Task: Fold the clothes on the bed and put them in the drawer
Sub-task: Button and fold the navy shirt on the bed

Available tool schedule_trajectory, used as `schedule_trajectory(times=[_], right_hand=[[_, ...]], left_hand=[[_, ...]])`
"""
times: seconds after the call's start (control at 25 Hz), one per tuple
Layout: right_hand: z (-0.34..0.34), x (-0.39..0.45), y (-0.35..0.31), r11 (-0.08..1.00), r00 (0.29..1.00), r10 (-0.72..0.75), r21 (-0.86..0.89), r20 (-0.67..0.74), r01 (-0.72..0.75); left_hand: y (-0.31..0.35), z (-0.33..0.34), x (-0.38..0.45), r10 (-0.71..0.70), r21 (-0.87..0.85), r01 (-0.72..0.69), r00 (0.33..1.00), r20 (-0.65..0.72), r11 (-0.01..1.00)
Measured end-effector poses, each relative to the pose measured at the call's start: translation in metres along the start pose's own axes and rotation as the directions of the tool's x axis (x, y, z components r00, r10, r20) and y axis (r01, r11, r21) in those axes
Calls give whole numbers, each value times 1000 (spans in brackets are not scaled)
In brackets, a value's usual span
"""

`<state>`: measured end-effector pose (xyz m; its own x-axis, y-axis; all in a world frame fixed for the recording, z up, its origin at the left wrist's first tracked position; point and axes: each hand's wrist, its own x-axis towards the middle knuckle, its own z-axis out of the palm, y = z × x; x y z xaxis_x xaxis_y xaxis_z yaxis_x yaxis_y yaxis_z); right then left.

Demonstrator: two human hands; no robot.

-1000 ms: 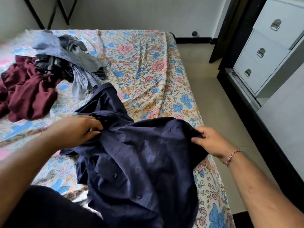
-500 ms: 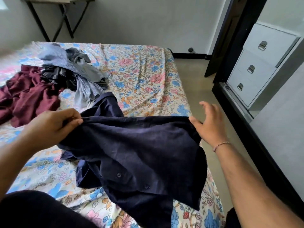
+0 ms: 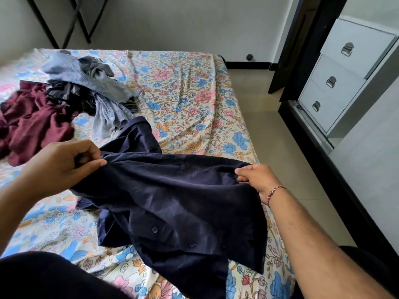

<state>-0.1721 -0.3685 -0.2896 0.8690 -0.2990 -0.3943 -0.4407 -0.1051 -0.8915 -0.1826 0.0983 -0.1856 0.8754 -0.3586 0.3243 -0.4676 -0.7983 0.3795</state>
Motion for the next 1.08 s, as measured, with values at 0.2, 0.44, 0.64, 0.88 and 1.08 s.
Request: schedule_trajectory(times=[0.2,0.44,0.64,0.88,1.08], right_hand=[[10,-6,-11,991,988,-131,9,82,131],[-40,-11,-37,946,932,-279,-99,231,308],[-48,-33,-54,816,868,-488,-307,90,490],[-22,-37,-220,456,572,-820,-591,10,665],[-55,-58,-399,175,-65,-953,-711,-297,681]], left_hand=[[-1,5,0,-51,81,46,996,70,996],[3,-4,1,-149,4,149,989,15,989],[11,-29,6,-259,320,195,951,171,927],[32,-98,99,-391,403,534,835,-386,743],[99,-246,213,-243,-47,357,529,-813,933]])
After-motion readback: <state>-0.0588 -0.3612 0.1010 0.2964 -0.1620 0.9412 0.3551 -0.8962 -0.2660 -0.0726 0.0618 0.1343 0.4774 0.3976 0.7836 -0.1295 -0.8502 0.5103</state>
